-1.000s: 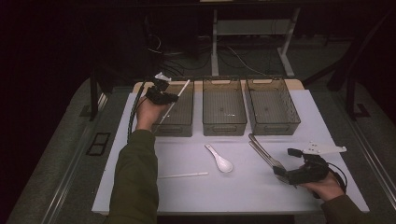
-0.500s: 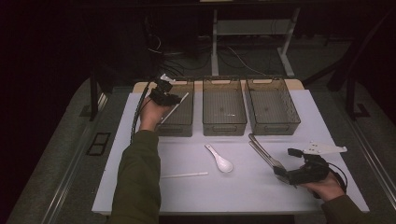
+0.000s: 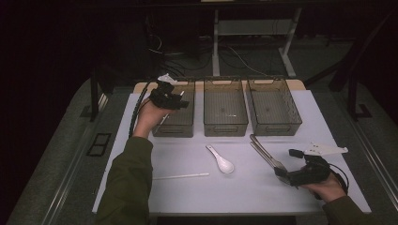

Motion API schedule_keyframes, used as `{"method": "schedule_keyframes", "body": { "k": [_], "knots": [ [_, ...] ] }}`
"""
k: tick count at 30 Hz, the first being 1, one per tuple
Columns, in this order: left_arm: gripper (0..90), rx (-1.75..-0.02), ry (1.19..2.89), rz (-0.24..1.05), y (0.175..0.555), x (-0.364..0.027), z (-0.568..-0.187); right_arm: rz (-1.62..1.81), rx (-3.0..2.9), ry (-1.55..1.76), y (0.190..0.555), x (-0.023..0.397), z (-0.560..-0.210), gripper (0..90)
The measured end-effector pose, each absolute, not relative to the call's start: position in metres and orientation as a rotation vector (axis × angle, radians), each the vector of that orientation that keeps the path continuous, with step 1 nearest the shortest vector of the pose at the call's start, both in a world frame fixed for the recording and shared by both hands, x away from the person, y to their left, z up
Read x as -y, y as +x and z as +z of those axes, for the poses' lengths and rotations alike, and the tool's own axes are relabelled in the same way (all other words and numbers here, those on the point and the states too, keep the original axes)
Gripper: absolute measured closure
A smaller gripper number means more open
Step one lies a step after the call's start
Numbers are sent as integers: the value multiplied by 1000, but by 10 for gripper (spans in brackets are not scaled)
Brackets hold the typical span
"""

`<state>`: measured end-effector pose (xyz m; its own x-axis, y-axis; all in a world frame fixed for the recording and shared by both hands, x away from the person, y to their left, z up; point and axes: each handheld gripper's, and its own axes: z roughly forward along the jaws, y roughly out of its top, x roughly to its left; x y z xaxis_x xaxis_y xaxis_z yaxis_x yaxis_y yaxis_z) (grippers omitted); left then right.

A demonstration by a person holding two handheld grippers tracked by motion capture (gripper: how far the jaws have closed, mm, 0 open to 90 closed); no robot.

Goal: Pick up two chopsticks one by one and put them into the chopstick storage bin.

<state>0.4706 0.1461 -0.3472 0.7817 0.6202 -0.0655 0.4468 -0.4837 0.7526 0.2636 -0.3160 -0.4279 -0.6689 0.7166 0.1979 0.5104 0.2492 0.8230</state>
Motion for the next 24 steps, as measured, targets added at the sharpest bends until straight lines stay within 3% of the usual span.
{"method": "schedule_keyframes", "body": {
  "k": [11,24],
  "knots": [
    [379,-686,2151,220,427,-150,-338,1381,-2302,1152,263,315,-428,4],
    [338,-575,2171,218,372,-146,-347,1380,-2299,1164,263,315,-428,4]
  ]
}}
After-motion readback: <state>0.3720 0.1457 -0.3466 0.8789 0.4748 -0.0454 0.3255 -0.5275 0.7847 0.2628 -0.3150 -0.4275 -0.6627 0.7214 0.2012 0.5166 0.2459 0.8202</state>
